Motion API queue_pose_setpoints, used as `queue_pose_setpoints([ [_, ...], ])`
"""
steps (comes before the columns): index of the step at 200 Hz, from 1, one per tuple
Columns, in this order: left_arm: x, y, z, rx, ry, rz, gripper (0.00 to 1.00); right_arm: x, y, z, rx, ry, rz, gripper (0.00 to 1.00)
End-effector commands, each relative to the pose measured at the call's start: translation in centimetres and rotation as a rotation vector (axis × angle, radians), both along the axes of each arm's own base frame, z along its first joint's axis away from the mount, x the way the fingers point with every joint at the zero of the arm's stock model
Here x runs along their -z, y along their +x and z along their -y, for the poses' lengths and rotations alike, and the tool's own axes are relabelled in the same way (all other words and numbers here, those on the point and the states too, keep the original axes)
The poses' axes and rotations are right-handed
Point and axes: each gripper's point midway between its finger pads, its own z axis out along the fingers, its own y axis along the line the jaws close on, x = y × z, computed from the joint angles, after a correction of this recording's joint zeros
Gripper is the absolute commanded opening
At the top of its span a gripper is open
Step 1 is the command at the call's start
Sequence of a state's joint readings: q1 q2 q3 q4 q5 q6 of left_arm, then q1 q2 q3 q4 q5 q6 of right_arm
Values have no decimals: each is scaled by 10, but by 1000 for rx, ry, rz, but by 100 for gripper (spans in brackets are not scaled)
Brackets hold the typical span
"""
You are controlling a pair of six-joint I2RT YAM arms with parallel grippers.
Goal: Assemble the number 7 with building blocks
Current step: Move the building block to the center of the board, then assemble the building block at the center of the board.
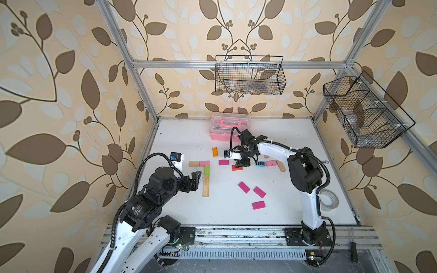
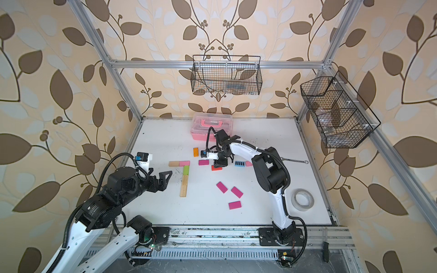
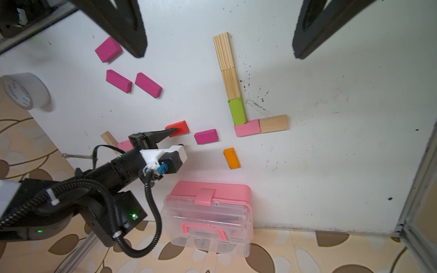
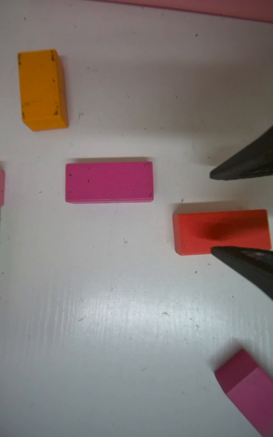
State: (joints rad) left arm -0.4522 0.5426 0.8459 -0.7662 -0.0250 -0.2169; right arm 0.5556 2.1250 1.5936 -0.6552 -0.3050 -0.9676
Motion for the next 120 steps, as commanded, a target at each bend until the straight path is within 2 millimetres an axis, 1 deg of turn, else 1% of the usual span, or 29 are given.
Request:
queue_pose_setpoints([
  [1, -4, -1, 26, 137, -39, 0, 99, 13, -7, 6, -26, -59, -43, 47],
  [13, -3, -2, 29, 152, -41, -9, 99, 17, -8, 7, -26, -76, -48, 47],
  [33, -5, -2, 28, 151, -44, 0, 99, 20, -8, 9, -23, -95, -46, 46],
  [50, -6, -3, 27, 146, -46, 11, 99, 21, -7, 9, -16, -100, -43, 43],
  [56, -7, -3, 27, 147, -48, 15, 99, 22, -6, 9, -15, -100, -41, 40],
  [66, -7, -3, 26, 145, -49, 18, 99, 22, -3, 9, -12, -103, -37, 32],
  [73, -7, -3, 26, 142, -48, 18, 99, 22, -3, 8, -13, -101, -39, 29],
  [89, -7, -3, 25, 140, -47, 19, 99, 21, 0, 6, -19, -94, -39, 27],
  [120, -6, -2, 25, 136, -42, 12, 99, 18, 13, -1, -19, -81, -19, 27],
])
